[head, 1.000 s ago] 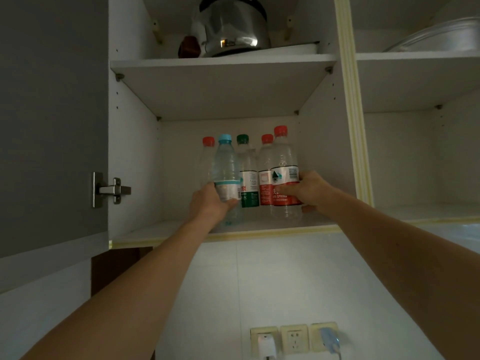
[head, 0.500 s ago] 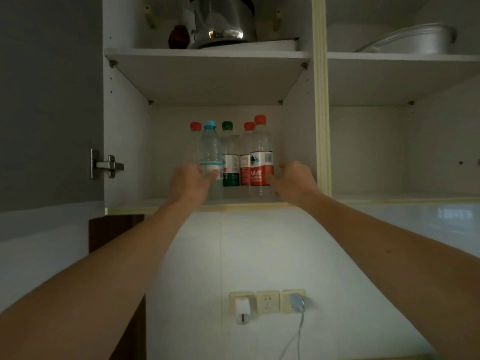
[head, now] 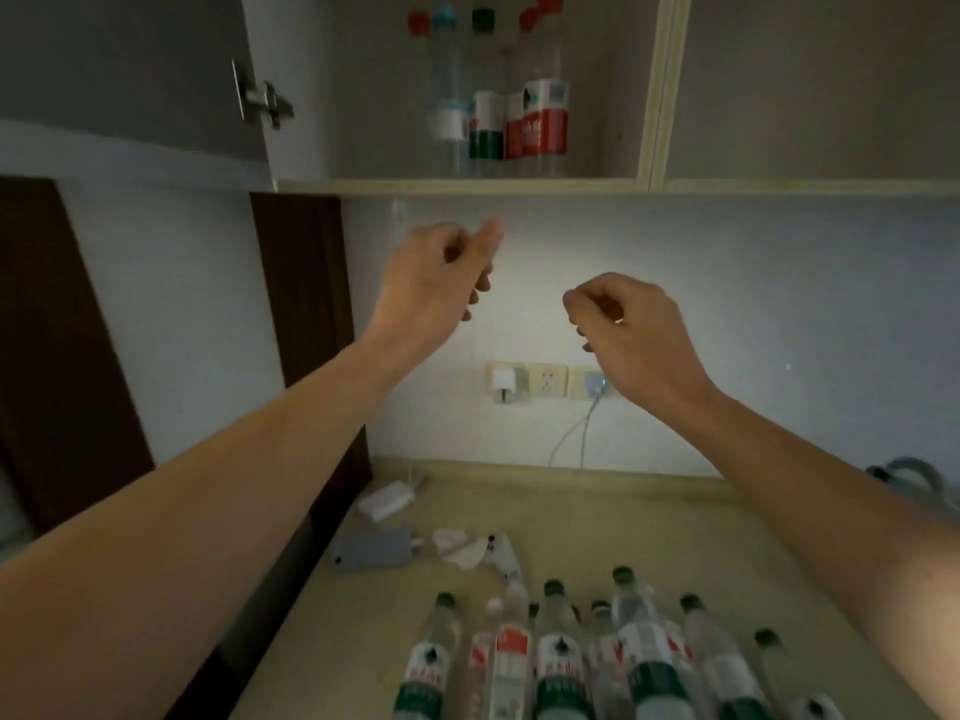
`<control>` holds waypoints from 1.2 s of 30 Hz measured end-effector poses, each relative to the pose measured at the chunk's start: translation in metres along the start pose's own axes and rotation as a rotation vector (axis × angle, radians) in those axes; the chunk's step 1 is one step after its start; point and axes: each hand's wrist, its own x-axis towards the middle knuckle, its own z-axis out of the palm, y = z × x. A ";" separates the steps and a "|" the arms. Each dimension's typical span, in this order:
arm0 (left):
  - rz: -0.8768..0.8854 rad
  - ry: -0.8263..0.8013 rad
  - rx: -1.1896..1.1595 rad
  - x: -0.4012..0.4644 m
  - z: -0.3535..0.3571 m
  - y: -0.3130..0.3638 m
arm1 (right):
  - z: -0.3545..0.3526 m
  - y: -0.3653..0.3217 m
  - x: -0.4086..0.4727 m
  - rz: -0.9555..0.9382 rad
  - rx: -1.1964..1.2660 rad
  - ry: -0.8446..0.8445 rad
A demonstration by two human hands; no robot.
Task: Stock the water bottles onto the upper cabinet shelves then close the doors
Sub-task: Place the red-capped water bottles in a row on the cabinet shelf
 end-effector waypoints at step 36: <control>-1.053 -0.613 0.176 -0.725 0.178 -0.507 | 0.296 0.404 -0.735 1.017 -0.174 -0.612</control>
